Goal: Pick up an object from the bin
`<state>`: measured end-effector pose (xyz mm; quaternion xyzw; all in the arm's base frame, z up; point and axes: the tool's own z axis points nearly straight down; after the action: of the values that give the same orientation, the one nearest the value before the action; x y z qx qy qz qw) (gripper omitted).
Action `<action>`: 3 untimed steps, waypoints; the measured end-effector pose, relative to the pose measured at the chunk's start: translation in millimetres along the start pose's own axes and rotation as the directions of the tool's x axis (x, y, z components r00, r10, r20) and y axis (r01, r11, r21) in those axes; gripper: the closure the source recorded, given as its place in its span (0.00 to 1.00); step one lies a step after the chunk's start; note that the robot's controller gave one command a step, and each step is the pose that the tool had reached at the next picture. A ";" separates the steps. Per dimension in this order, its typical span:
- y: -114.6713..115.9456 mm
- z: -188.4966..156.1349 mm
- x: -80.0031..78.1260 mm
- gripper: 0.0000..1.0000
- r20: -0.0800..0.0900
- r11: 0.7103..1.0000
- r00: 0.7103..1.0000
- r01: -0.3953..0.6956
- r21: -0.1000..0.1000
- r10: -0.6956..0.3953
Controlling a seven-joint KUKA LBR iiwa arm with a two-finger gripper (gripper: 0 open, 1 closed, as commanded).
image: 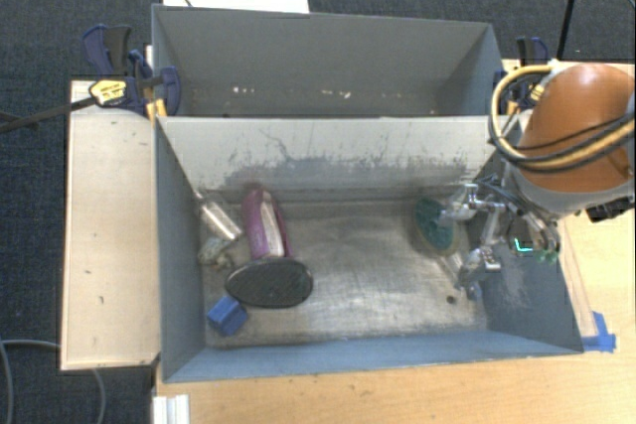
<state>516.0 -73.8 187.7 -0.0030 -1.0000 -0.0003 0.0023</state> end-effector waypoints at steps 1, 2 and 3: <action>-27.4 85.6 -58.8 0.00 0.012 0.991 0.990 -0.137 0.001 0.137; -71.3 90.1 -70.2 0.00 0.012 0.998 0.998 0.057 -0.003 -0.057; -68.2 87.4 -72.5 1.00 0.017 0.998 0.998 0.060 -0.006 -0.060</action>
Offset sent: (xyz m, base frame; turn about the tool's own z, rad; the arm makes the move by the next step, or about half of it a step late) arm 0.0562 -0.0258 -0.0852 0.1356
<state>587.6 -142.4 100.0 0.0271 -0.9996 -0.0037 -0.0062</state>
